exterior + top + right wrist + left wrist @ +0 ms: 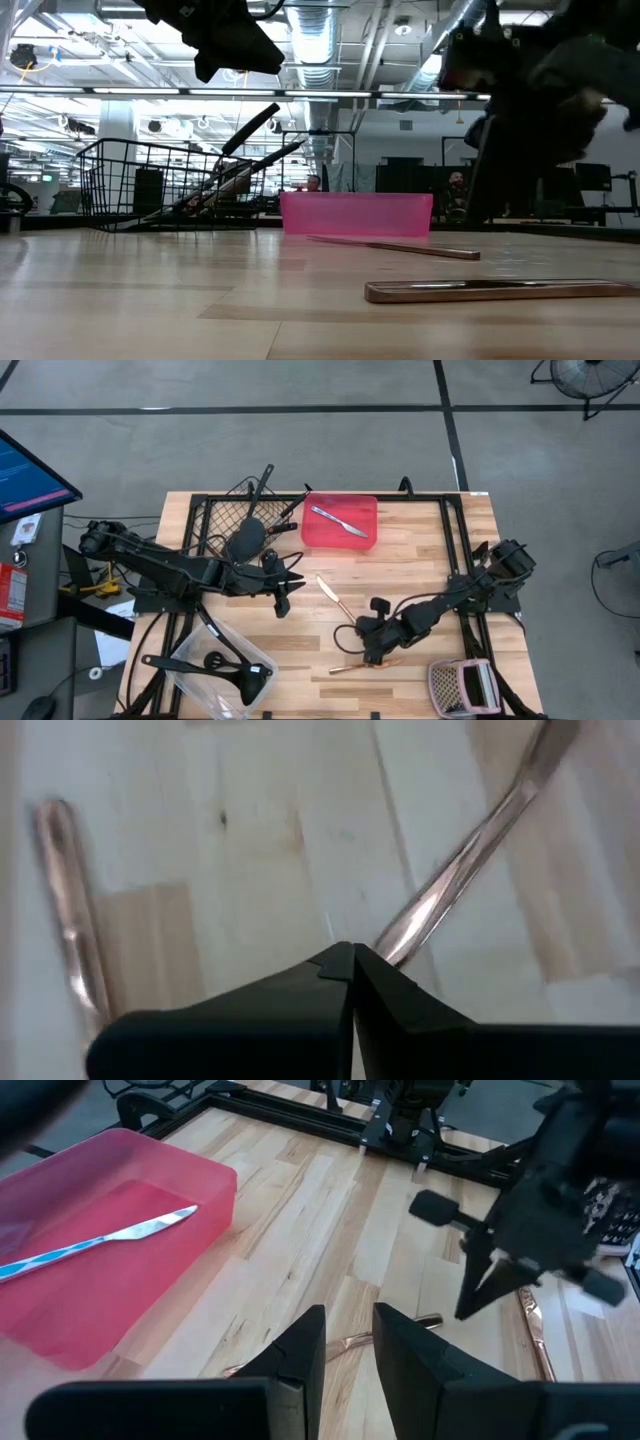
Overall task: Pick & Place Kitchen Items
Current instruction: Put the gold table knife into the red bin
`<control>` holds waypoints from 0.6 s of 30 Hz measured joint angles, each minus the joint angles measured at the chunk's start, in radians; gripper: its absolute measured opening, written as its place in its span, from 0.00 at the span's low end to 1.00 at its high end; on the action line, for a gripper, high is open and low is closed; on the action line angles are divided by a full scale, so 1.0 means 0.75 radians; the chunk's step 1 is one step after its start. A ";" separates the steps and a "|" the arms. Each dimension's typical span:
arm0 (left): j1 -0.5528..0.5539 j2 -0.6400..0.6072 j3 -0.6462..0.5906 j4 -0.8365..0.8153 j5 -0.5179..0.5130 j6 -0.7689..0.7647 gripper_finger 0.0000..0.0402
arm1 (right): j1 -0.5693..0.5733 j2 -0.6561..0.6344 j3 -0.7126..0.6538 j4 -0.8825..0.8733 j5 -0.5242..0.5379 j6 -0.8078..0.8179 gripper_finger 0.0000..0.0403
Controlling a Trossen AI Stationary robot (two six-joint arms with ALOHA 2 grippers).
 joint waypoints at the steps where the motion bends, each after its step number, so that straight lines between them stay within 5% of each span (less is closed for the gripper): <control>1: 0.000 0.000 0.000 0.000 0.000 0.000 0.19 | -0.001 0.020 -0.001 -0.003 -0.002 -0.001 0.00; 18: 0.000 0.006 0.000 -0.003 0.002 -0.017 0.19 | -0.053 0.112 0.008 -0.174 -0.038 -0.102 0.00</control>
